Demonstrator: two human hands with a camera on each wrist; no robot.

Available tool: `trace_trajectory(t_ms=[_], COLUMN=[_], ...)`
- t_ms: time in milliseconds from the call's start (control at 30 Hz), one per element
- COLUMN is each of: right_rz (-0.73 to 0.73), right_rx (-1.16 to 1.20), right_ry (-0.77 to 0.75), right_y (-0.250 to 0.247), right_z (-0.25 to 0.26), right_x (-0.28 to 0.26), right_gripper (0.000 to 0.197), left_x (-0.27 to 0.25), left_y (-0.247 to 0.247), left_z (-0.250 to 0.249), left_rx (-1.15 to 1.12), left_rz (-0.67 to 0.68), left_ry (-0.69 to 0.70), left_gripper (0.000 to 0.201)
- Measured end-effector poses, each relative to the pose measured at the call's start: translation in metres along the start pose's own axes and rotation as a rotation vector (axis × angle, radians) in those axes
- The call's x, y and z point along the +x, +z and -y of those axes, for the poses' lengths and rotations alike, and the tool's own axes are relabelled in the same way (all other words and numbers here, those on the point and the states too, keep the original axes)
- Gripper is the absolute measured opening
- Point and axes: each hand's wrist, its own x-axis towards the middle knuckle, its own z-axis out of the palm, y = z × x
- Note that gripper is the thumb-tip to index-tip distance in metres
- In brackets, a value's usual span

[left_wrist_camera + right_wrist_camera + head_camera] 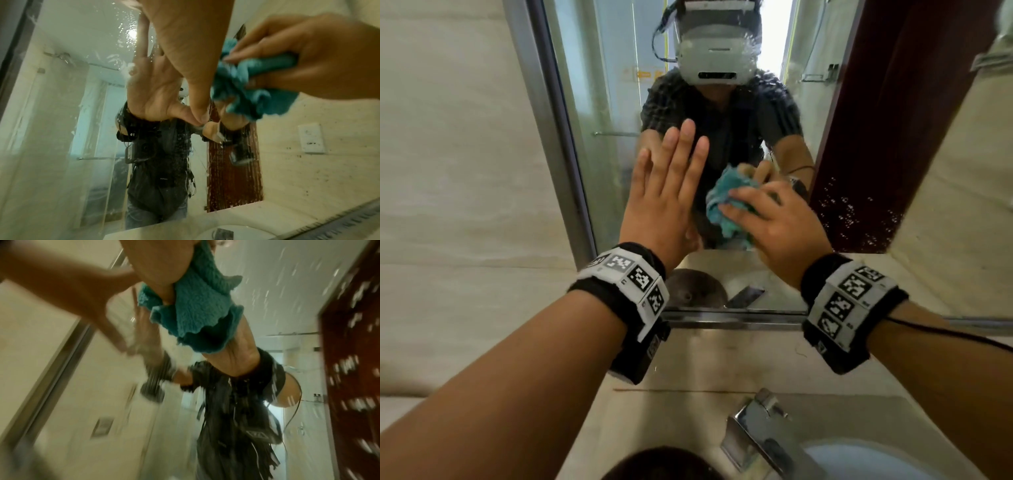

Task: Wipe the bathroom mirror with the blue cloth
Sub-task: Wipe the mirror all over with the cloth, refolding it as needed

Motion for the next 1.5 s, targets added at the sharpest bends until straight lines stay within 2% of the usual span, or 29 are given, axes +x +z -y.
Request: trace_trajectory(t_ms=[100, 167, 233, 300, 367, 467, 533, 633, 700, 733, 800, 900, 967, 1033, 1067, 1100, 1200, 1267, 1333, 1400, 1433, 1500], right_rz=[-0.152, -0.228, -0.161, -0.008, 0.149, 0.228, 0.147, -0.085, -0.156, -0.162, -0.076, 0.206, 0.289, 0.323, 0.296, 0.206, -0.137, -0.197, -0.092, 0.150, 0.241, 0.280], right_rx=[0.018, 0.016, -0.023, -0.029, 0.092, 0.045, -0.004, 0.006, 0.028, 0.010, -0.024, -0.078, -0.030, -0.019, -0.038, -0.063, -0.016, -0.027, -0.126, -0.139, -0.095, 0.022], right_ry=[0.286, 0.354, 0.206, 0.005, -0.055, -0.180, -0.134, 0.128, 0.232, 0.220, 0.102, -0.105, -0.139, -0.158, -0.132, -0.078, 0.149, 0.200, 0.069, -0.089, -0.115, -0.142], right_y=[-0.022, -0.018, 0.006, 0.037, 0.051, 0.045, 0.027, -0.001, -0.003, 0.003, 0.026, 0.052, 0.053, 0.043, 0.035, 0.025, 0.007, 0.012, 0.033, 0.054, 0.059, 0.062], right_z=[-0.018, -0.016, -0.001, 0.013, 0.018, 0.011, 0.000, -0.019, -0.021, -0.018, -0.005, 0.011, 0.014, 0.010, 0.006, 0.000, -0.017, -0.011, 0.005, 0.023, 0.027, 0.025], right_x=[0.027, 0.029, 0.005, -0.046, -0.092, -0.100, -0.070, -0.021, -0.016, -0.022, -0.051, -0.110, -0.129, -0.117, -0.103, -0.086, -0.046, -0.044, -0.066, -0.104, -0.119, -0.133], right_gripper=[0.042, 0.042, 0.038, 0.041, 0.051, 0.039, 0.032, 0.035, 0.039, 0.037, 0.037, 0.049, 0.052, 0.049, 0.045, 0.038, 0.029, 0.030, 0.033, 0.048, 0.056, 0.059], left_x=[-0.012, -0.027, -0.044, -0.053, -0.057, -0.056, -0.054, -0.054, -0.054, -0.054, -0.055, -0.056, -0.055, -0.055, -0.055, -0.055, -0.054, -0.055, -0.055, -0.055, -0.055, -0.055], left_y=[0.005, 0.011, 0.019, 0.026, 0.031, 0.041, 0.046, 0.054, 0.057, 0.059, 0.061, 0.064, 0.063, 0.062, 0.062, 0.062, 0.062, 0.063, 0.066, 0.068, 0.068, 0.068], left_z=[0.002, 0.000, -0.004, -0.010, -0.019, -0.039, -0.049, -0.052, -0.052, -0.053, -0.055, -0.056, -0.056, -0.056, -0.057, -0.057, -0.055, -0.054, -0.052, -0.050, -0.049, -0.048], left_rx=[-0.020, -0.008, -0.014, -0.034, -0.030, 0.004, 0.032, 0.076, 0.073, 0.080, 0.114, 0.154, 0.155, 0.136, 0.127, 0.118, 0.123, 0.139, 0.142, 0.135, 0.131, 0.134], left_rz=[-0.012, 0.038, 0.095, 0.111, 0.112, 0.160, 0.168, 0.132, 0.099, 0.092, 0.082, 0.041, 0.056, 0.063, 0.063, 0.066, 0.098, 0.093, 0.078, 0.066, 0.057, 0.054], left_ry=[0.029, 0.063, 0.068, 0.073, 0.126, 0.165, 0.115, 0.086, 0.078, 0.074, 0.067, 0.063, 0.058, 0.055, 0.056, 0.057, 0.061, 0.069, 0.079, 0.088, 0.088, 0.087], left_gripper=[0.123, 0.124, 0.126, 0.126, 0.126, 0.125, 0.128, 0.126, 0.122, 0.120, 0.115, 0.100, 0.105, 0.114, 0.118, 0.123, 0.135, 0.136, 0.134, 0.130, 0.129, 0.129])
